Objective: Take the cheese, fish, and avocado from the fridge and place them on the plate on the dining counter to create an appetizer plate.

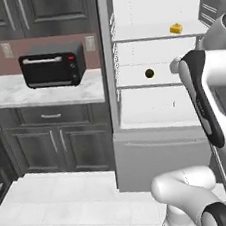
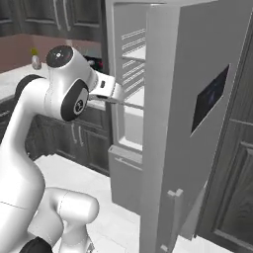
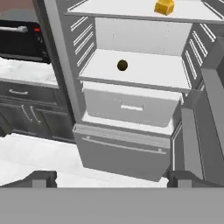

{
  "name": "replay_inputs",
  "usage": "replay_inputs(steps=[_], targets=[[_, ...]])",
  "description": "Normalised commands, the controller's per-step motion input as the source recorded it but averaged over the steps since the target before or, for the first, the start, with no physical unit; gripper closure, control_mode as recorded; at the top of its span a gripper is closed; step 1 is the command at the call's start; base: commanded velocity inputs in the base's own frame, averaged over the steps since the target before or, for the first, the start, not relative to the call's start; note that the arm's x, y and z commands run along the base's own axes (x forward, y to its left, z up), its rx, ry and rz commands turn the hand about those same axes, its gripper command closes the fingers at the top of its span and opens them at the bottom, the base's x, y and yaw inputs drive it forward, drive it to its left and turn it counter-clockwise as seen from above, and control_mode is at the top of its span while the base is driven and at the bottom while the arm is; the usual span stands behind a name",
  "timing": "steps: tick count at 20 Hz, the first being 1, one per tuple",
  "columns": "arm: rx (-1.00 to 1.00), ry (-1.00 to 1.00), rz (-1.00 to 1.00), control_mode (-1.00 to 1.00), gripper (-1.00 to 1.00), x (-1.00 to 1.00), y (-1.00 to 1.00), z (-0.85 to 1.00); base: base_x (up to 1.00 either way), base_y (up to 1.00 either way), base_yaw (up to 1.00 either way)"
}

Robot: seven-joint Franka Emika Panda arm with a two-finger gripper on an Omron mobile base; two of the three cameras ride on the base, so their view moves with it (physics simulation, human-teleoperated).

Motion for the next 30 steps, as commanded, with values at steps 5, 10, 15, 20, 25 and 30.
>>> replay_inputs(steps=[5, 10, 15, 20, 25, 30], targets=[[0.0, 0.0, 0.0, 1.0, -1.0, 0.0, 0.0, 0.0, 0.56, 0.54, -0.59], [0.0, 0.0, 0.0, 1.0, -1.0, 0.0, 0.0, 0.0, 0.27, 0.53, -0.59], [0.0, 0.0, 0.0, 1.0, -1.0, 0.0, 0.0, 0.0, 0.0, 0.34, -0.44], [0.0, 0.0, 0.0, 1.0, -1.0, 0.0, 0.0, 0.0, 0.06, 0.48, -0.12], [0.0, 0.0, 0.0, 1.0, -1.0, 0.0, 0.0, 0.0, 0.66, 0.52, 0.0], [0.0, 0.0, 0.0, 1.0, -1.0, 0.0, 0.0, 0.0, 0.72, 0.03, 0.0]])
